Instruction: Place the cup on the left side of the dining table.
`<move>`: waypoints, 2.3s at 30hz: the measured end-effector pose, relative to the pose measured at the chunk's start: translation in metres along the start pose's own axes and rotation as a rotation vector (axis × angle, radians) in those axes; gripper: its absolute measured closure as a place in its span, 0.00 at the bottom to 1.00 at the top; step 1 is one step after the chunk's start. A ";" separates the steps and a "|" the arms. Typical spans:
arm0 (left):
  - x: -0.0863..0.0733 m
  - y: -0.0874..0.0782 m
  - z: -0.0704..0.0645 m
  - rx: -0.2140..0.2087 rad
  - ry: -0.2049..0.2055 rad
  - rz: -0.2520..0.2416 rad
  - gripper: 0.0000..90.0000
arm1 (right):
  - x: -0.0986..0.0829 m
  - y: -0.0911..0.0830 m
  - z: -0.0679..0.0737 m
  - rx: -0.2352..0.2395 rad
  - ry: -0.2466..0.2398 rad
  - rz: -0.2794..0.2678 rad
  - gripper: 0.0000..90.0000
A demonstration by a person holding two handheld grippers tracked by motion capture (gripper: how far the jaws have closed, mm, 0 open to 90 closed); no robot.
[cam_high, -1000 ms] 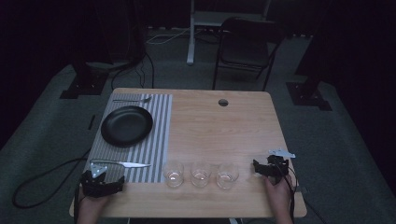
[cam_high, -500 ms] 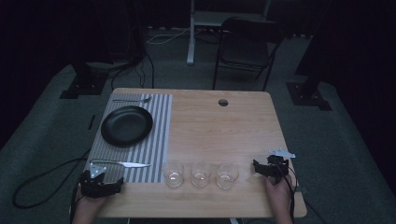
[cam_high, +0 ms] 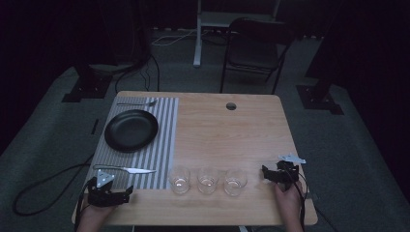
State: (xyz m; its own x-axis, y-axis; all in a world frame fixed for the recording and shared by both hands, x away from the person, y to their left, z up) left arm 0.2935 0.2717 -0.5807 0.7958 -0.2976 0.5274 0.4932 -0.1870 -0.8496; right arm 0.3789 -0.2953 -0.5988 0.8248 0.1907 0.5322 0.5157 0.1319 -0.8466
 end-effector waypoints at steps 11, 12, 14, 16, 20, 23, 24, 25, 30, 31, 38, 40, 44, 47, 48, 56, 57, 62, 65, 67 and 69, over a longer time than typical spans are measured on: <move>0.008 0.003 -0.027 -0.077 0.086 -0.004 0.02 | 0.000 0.000 0.000 0.000 0.000 0.000 0.13; 0.008 0.003 -0.027 -0.077 0.086 -0.004 0.03 | 0.000 0.000 0.000 0.000 0.000 0.000 0.13; 0.011 0.003 -0.035 -0.109 0.113 -0.007 0.03 | 0.000 0.000 0.000 0.000 0.000 0.000 0.13; 0.012 0.003 -0.041 -0.126 0.131 -0.003 0.03 | 0.000 0.000 0.000 0.000 0.000 0.000 0.13; 0.014 0.005 -0.051 -0.145 0.174 0.008 0.03 | 0.000 0.000 0.000 0.000 0.000 0.000 0.13; 0.016 0.002 -0.058 -0.170 0.193 -0.005 0.03 | 0.000 0.000 0.000 0.000 0.001 0.000 0.13; 0.017 0.002 -0.061 -0.174 0.201 -0.010 0.03 | 0.000 0.000 0.000 0.000 0.000 0.000 0.13; 0.017 0.002 -0.064 -0.178 0.206 -0.013 0.03 | 0.000 0.000 0.000 0.000 0.000 0.000 0.13; 0.018 0.004 -0.077 -0.201 0.265 0.008 0.03 | 0.000 0.000 0.000 0.000 0.000 0.000 0.13; 0.018 0.006 -0.079 -0.196 0.278 0.017 0.03 | 0.000 0.000 0.000 0.000 0.000 0.000 0.13; 0.020 0.010 -0.095 -0.224 0.318 0.011 0.03 | 0.000 0.000 0.000 0.000 0.000 0.000 0.13; 0.023 0.010 -0.099 -0.227 0.321 -0.001 0.03 | 0.000 0.000 0.000 0.000 0.000 0.000 0.13; 0.029 0.010 -0.108 -0.254 0.330 -0.026 0.03 | 0.000 0.000 0.000 0.000 0.000 0.000 0.13; 0.032 0.013 -0.114 -0.257 0.345 -0.029 0.03 | 0.000 0.000 0.000 0.000 0.000 0.000 0.13; 0.034 0.014 -0.118 -0.259 0.349 -0.035 0.03 | 0.000 0.000 0.000 0.000 0.000 0.000 0.13; 0.043 0.012 -0.127 -0.283 0.355 -0.102 0.03 | 0.000 0.000 0.000 0.000 0.000 0.000 0.13; 0.044 0.013 -0.129 -0.287 0.354 -0.104 0.03 | 0.000 0.000 0.000 0.000 0.000 0.000 0.13; 0.047 0.020 -0.138 -0.289 0.375 -0.087 0.03 | 0.000 0.000 0.000 0.000 0.000 0.000 0.13; 0.049 0.023 -0.143 -0.289 0.389 -0.091 0.03 | 0.000 0.000 0.000 0.000 0.000 0.000 0.13; 0.051 0.025 -0.145 -0.290 0.384 -0.098 0.03 | 0.000 0.000 0.000 0.000 0.000 0.000 0.13; 0.054 0.025 -0.146 -0.290 0.377 -0.111 0.03 | 0.000 0.000 0.000 0.000 0.000 0.000 0.13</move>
State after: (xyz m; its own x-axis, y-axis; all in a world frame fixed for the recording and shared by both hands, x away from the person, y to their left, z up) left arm 0.2975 0.1143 -0.5737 0.5349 -0.5691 0.6245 0.4068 -0.4744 -0.7807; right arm 0.3789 -0.2953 -0.5988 0.8248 0.1908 0.5322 0.5157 0.1320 -0.8466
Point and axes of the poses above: each handheld gripper's, and its own axes: y roughly forward along the jaws, x roughly out of its top, z roughly to its left, the point moved 7 cm from there along y, roughly forward along the jaws, and after that the axes turned 14 degrees about z, right-handed, at the moved point
